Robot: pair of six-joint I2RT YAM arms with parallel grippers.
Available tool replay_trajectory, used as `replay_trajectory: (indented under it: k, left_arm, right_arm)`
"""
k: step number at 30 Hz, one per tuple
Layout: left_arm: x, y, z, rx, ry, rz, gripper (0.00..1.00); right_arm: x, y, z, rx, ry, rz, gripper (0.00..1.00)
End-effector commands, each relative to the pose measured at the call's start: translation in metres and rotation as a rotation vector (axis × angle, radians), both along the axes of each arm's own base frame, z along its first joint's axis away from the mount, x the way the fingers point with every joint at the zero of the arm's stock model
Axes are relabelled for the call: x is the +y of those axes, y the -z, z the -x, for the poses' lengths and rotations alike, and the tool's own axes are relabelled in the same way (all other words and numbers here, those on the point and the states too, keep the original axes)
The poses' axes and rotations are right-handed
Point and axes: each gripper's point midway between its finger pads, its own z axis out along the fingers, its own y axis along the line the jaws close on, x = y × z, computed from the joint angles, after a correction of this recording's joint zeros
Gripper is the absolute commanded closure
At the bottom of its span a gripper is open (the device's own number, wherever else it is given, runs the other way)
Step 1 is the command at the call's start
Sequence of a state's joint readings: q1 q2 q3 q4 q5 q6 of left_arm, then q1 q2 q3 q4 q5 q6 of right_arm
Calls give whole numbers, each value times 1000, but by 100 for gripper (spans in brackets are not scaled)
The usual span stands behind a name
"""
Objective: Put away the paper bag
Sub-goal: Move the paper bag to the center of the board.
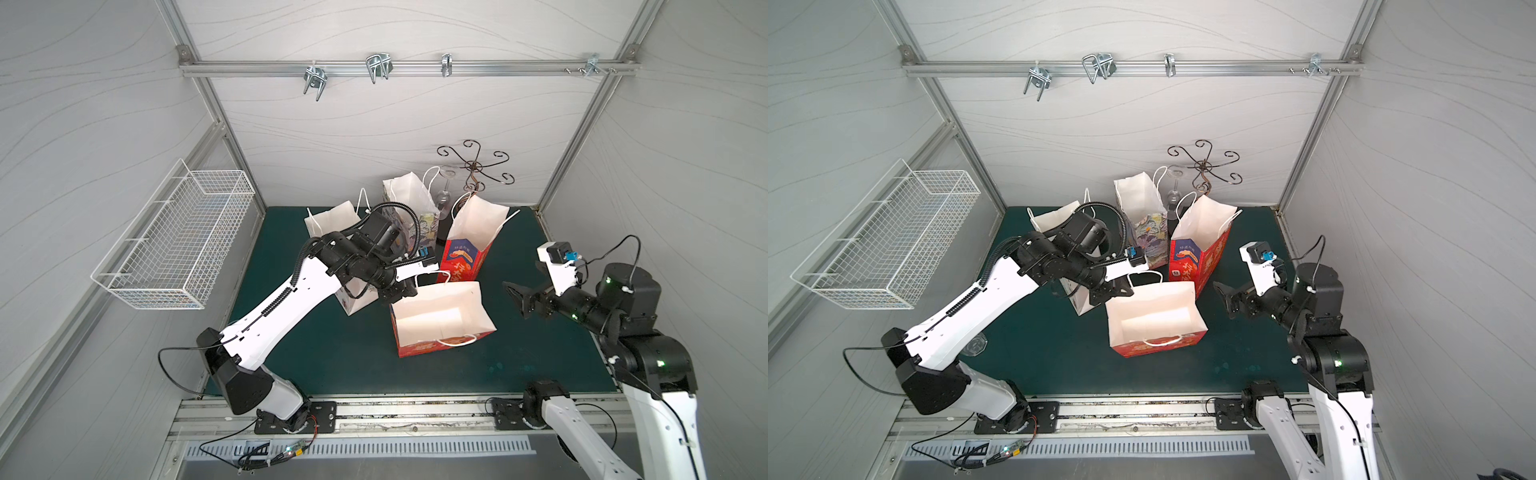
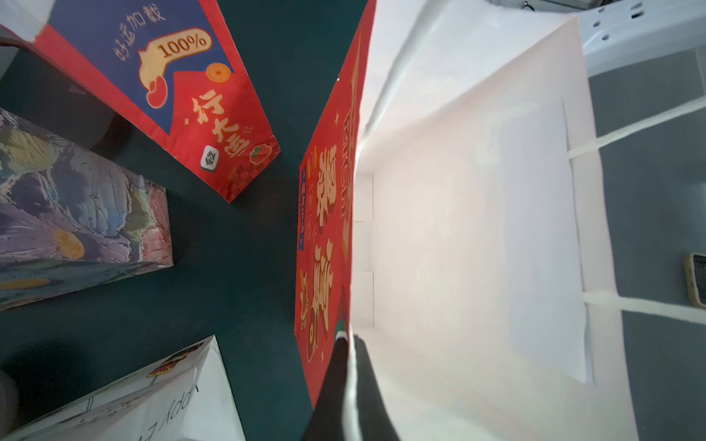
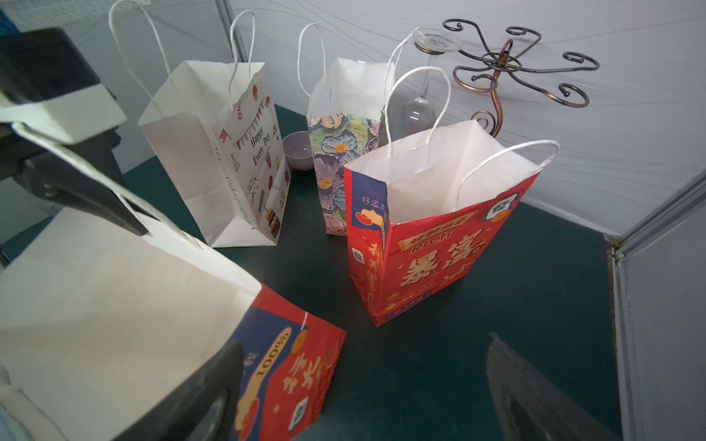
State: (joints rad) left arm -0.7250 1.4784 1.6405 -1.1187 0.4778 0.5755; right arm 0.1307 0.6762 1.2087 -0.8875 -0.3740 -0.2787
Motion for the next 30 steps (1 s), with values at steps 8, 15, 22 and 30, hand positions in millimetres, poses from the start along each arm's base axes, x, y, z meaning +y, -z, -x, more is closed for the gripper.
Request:
replay_trajectory:
  k: [8,15,22,30]
  left_arm:
    - [21,7,12,32,95,8,100]
    - [14,10,1,24,83,8,100]
    - [9,7,-10,1,53,19,94]
    - [5,-9,-21,-68,-10,85,56]
  right_arm:
    - [26,55,59,28,-378,205,1]
    - [44,90,98,116,-628,214,1]
    - [73,83,92,38,-741,36,1]
    - [96,96,76,39,-813,-11,3]
